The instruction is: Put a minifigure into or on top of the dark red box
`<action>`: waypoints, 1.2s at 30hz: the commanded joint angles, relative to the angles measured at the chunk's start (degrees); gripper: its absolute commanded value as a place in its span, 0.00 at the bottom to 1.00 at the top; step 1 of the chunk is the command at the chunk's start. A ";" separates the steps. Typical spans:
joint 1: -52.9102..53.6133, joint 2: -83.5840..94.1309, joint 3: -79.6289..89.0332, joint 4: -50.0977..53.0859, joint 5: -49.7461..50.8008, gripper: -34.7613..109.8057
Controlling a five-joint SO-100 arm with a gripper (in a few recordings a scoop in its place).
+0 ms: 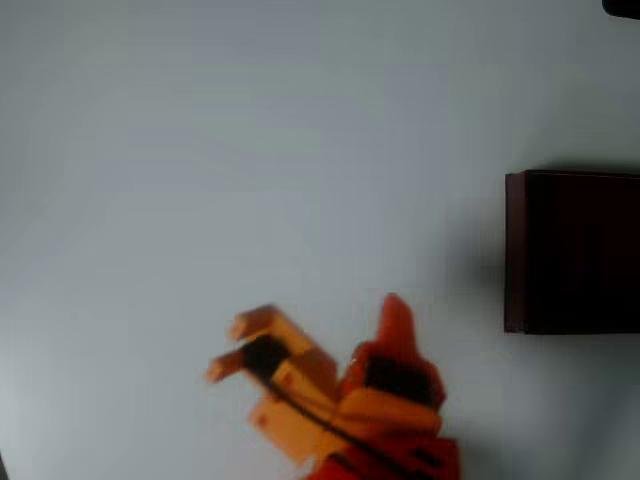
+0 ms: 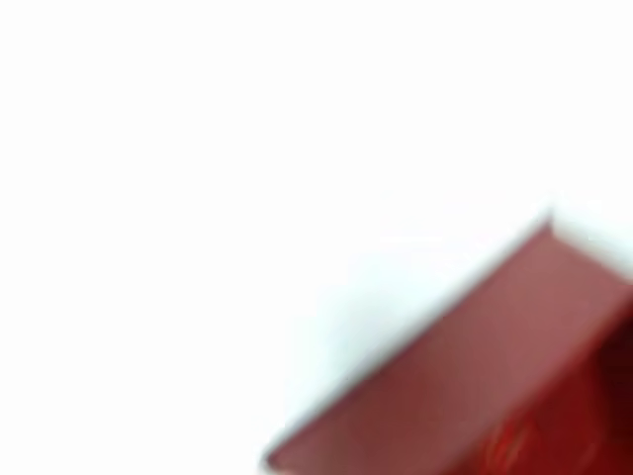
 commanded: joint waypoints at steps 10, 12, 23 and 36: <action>-21.18 30.76 20.92 -6.15 -4.75 0.27; -23.38 38.50 24.70 -6.15 -6.06 0.24; -30.59 44.74 34.72 -7.29 -5.62 0.24; -31.46 44.82 50.54 -14.94 -14.41 0.24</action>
